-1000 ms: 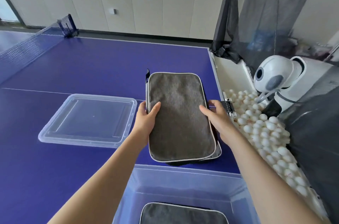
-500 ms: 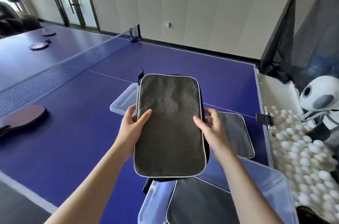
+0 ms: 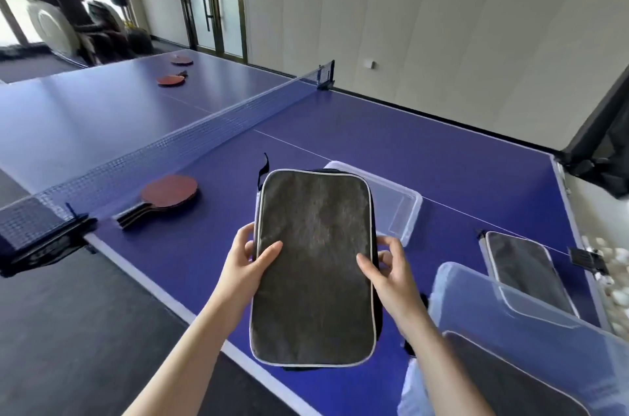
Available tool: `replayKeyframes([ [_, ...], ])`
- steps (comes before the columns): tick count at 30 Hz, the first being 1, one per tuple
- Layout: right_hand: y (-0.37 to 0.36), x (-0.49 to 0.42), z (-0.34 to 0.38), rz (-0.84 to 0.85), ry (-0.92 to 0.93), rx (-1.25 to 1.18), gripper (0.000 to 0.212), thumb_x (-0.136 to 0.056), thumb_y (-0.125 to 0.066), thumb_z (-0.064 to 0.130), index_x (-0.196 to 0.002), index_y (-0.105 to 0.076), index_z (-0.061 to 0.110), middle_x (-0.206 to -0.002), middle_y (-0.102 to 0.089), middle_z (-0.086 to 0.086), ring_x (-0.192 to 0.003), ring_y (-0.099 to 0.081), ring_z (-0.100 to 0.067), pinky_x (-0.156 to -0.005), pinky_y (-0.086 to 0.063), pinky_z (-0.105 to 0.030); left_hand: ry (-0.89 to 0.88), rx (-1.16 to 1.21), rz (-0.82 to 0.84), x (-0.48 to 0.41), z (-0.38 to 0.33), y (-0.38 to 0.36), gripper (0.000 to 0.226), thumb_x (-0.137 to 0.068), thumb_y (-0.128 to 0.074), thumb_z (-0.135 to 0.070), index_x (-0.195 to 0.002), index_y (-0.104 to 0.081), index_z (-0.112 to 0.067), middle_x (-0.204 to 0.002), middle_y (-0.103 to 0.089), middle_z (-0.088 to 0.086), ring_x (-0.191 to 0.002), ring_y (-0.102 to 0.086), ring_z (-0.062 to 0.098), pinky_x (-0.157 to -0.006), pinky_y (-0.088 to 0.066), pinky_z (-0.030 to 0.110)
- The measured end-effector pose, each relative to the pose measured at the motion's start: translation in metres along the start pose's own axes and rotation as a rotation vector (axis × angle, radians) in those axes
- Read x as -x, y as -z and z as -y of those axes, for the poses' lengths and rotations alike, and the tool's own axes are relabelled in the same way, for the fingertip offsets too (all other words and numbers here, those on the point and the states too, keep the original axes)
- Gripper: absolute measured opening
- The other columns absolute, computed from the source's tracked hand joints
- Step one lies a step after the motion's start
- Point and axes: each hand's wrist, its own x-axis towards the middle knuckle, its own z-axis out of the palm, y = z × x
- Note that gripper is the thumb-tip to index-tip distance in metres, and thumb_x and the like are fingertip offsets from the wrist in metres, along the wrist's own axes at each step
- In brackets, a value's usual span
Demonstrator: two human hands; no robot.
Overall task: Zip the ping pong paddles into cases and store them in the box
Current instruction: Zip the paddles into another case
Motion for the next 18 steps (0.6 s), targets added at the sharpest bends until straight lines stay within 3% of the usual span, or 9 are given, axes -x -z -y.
replayKeyframes([
  [4, -0.079, 0.010, 0.006, 0.013, 0.002, -0.004, 0.027, -0.088, -0.066, 0.022, -0.107, -0.048, 0.027, -0.095, -0.063, -0.011, -0.079, -0.066, -0.013, -0.067, -0.050, -0.019, -0.016, -0.011, -0.006, -0.006, -0.008, 0.080, 0.032, -0.090, -0.063, -0.012, -0.114, -0.052, -0.029, -0.100, -0.072, 0.006, -0.088, -0.068, 0.018, -0.071, -0.057, 0.031],
  [8, -0.132, 0.010, 0.009, 0.006, -0.009, -0.006, 0.028, -0.088, -0.067, 0.020, -0.107, -0.049, 0.029, -0.099, -0.063, -0.012, -0.089, -0.065, -0.022, -0.078, -0.053, -0.030, -0.018, -0.006, 0.010, -0.017, -0.018, 0.128, 0.039, -0.089, -0.066, -0.009, -0.119, -0.050, -0.029, -0.108, -0.068, 0.014, -0.091, -0.067, 0.020, -0.083, -0.054, 0.043],
  [11, -0.153, -0.001, 0.010, -0.007, -0.015, -0.011, 0.027, -0.088, -0.067, 0.020, -0.105, -0.049, 0.030, -0.100, -0.064, -0.011, -0.089, -0.066, -0.020, -0.080, -0.053, -0.032, -0.044, -0.016, 0.019, -0.034, -0.023, 0.146, 0.048, -0.078, -0.070, -0.021, -0.121, -0.049, -0.031, -0.110, -0.066, 0.019, -0.094, -0.065, 0.024, -0.090, -0.051, 0.050],
  [15, -0.169, -0.028, 0.013, -0.006, -0.030, -0.019, 0.026, -0.089, -0.065, 0.019, -0.107, -0.048, 0.028, -0.102, -0.064, -0.010, -0.089, -0.066, -0.016, -0.074, -0.049, -0.023, -0.098, -0.049, 0.027, -0.064, -0.026, 0.156, 0.046, -0.081, -0.069, -0.020, -0.120, -0.049, -0.034, -0.110, -0.063, 0.019, -0.093, -0.065, 0.024, -0.089, -0.051, 0.049],
  [18, -0.177, -0.059, 0.016, -0.016, -0.018, -0.022, 0.026, -0.090, -0.063, 0.019, -0.109, -0.049, 0.029, -0.102, -0.064, -0.005, -0.085, -0.066, -0.009, -0.080, -0.053, -0.031, -0.172, -0.129, 0.032, -0.096, -0.028, 0.164, 0.041, -0.089, -0.066, -0.012, -0.119, -0.049, -0.036, -0.105, -0.061, 0.019, -0.087, -0.063, 0.020, -0.082, -0.053, 0.041],
])
